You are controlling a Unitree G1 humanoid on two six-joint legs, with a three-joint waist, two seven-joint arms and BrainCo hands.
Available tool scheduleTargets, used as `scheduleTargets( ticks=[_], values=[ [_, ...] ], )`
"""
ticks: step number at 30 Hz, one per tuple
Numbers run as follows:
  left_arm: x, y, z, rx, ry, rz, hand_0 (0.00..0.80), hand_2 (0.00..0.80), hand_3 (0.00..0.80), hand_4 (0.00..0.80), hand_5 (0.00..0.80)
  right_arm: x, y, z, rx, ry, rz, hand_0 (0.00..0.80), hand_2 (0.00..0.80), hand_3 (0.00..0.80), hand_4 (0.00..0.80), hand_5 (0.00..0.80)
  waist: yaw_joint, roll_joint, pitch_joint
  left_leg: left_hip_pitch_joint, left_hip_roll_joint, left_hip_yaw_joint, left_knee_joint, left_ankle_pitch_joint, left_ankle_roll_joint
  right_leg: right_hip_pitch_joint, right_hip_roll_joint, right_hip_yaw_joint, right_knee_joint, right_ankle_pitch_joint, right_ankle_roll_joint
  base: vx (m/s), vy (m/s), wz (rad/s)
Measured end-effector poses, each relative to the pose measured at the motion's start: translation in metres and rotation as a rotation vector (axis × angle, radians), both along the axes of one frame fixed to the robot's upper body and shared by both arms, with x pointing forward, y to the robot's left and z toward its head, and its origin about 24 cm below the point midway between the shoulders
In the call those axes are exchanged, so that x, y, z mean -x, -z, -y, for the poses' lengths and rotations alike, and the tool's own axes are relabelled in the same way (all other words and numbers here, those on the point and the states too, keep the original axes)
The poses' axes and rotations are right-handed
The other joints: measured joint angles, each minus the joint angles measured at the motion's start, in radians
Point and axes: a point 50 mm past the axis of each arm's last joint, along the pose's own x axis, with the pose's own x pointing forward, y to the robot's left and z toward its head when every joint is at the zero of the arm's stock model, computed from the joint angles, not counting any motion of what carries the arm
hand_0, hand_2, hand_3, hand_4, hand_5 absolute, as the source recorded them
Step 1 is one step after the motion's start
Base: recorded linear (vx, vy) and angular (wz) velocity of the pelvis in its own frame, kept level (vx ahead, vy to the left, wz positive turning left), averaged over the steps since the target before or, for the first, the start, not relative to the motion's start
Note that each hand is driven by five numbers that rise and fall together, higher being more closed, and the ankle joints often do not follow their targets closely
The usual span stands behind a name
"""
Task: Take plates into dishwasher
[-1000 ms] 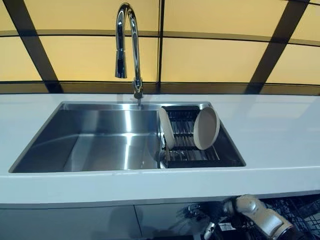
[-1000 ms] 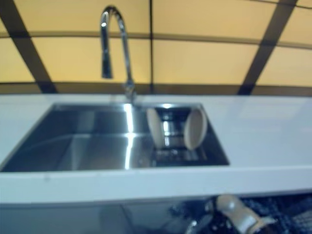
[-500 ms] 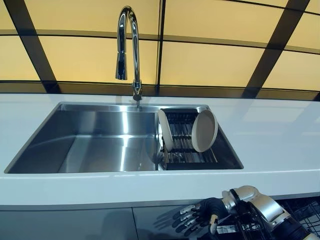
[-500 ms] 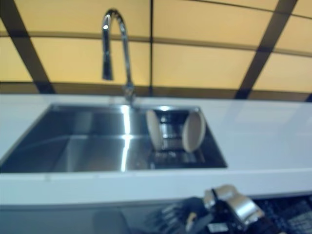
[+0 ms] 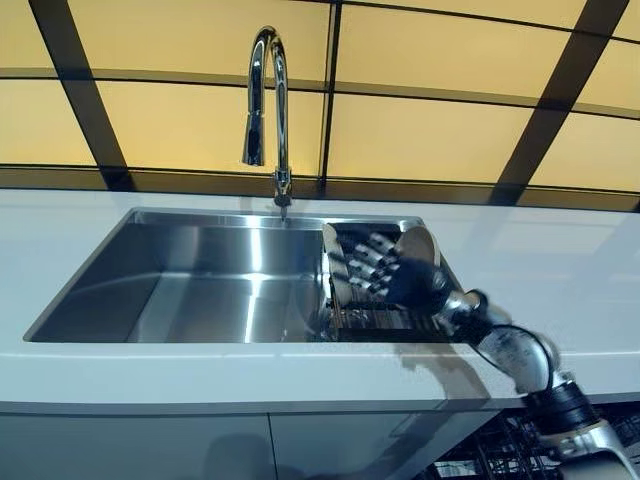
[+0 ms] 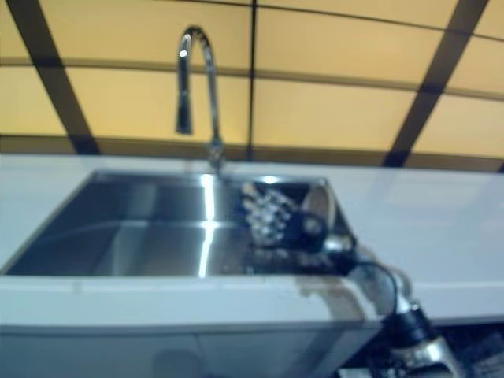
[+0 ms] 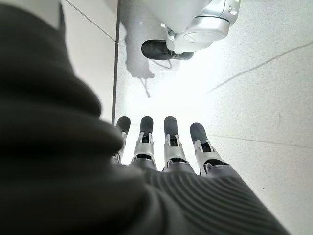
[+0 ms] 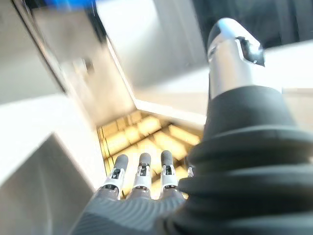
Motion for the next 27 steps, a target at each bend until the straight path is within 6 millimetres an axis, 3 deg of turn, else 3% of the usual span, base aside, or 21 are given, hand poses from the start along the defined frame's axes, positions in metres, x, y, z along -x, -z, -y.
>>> scheduleTargets(
  ticks=[5, 8, 16, 20, 22, 24, 27],
  values=[
    [0.000, 0.001, 0.003, 0.007, -0.001, 0.000, 0.000, 0.000, 0.000, 0.000, 0.000, -0.016, -0.024, 0.057, 0.062, 0.297, -0.001, 0.000, 0.000, 0.000, 0.000, 0.000, -0.004, 0.011, -0.003, 0.006, 0.003, 0.006, 0.000, 0.000, -0.001, 0.004, 0.003, 0.006, -0.001, 0.000, -0.001, 0.010, -0.005, -0.03],
    [0.001, 0.002, 0.005, 0.011, -0.003, -0.002, 0.000, 0.000, 0.000, 0.000, 0.000, -0.026, -0.044, 0.081, 0.082, 0.476, 0.017, 0.000, 0.000, 0.000, 0.000, 0.000, -0.004, 0.011, -0.002, 0.016, 0.003, 0.007, -0.001, -0.001, -0.002, 0.013, 0.003, 0.008, -0.003, -0.001, 0.000, 0.008, -0.003, -0.01],
    [0.004, 0.003, 0.006, 0.008, 0.014, -0.024, 0.000, 0.000, 0.000, 0.000, 0.000, -0.039, -0.115, 0.144, 0.132, 1.053, 0.092, 0.000, 0.000, 0.000, 0.000, 0.000, -0.002, 0.003, 0.004, 0.016, 0.003, 0.007, 0.000, -0.001, -0.002, 0.012, 0.003, 0.008, -0.003, -0.004, 0.004, 0.014, -0.004, 0.00],
    [-0.001, 0.002, 0.007, -0.002, 0.025, -0.028, 0.000, 0.000, 0.000, 0.000, 0.000, -0.046, -0.138, 0.156, 0.487, 1.309, 0.165, 0.000, 0.000, 0.000, 0.000, 0.000, 0.000, 0.000, 0.007, 0.015, 0.003, 0.006, 0.000, -0.001, -0.002, 0.012, 0.003, 0.007, -0.003, -0.004, 0.004, 0.050, -0.008, 0.00],
    [-0.003, 0.002, 0.007, 0.000, 0.030, -0.030, 0.000, 0.000, 0.000, 0.000, 0.000, -0.051, -0.147, 0.157, 0.758, 1.398, 0.222, 0.000, 0.000, 0.000, 0.000, 0.000, 0.000, -0.002, 0.012, 0.015, 0.003, 0.006, 0.000, -0.001, -0.002, 0.011, 0.003, 0.007, -0.003, -0.004, 0.004, 0.069, -0.009, 0.00],
    [-0.006, 0.002, 0.008, 0.001, 0.041, -0.032, 0.000, 0.000, 0.000, 0.000, 0.000, -0.055, -0.161, 0.155, 1.029, 1.446, 0.291, 0.000, 0.000, 0.000, 0.000, 0.000, 0.000, -0.003, 0.021, 0.013, 0.003, 0.006, 0.001, -0.001, -0.002, 0.010, 0.003, 0.006, -0.004, -0.004, 0.004, 0.060, -0.007, 0.01],
    [-0.005, 0.002, 0.008, 0.001, 0.039, -0.043, 0.000, 0.000, 0.000, 0.000, 0.000, -0.060, -0.186, 0.141, 1.205, 1.436, 0.350, 0.000, 0.000, 0.000, 0.000, 0.000, 0.001, -0.004, 0.028, 0.009, 0.003, 0.005, 0.001, 0.000, -0.002, 0.007, 0.003, 0.005, -0.003, -0.004, 0.004, 0.061, 0.004, 0.01]
  ],
)
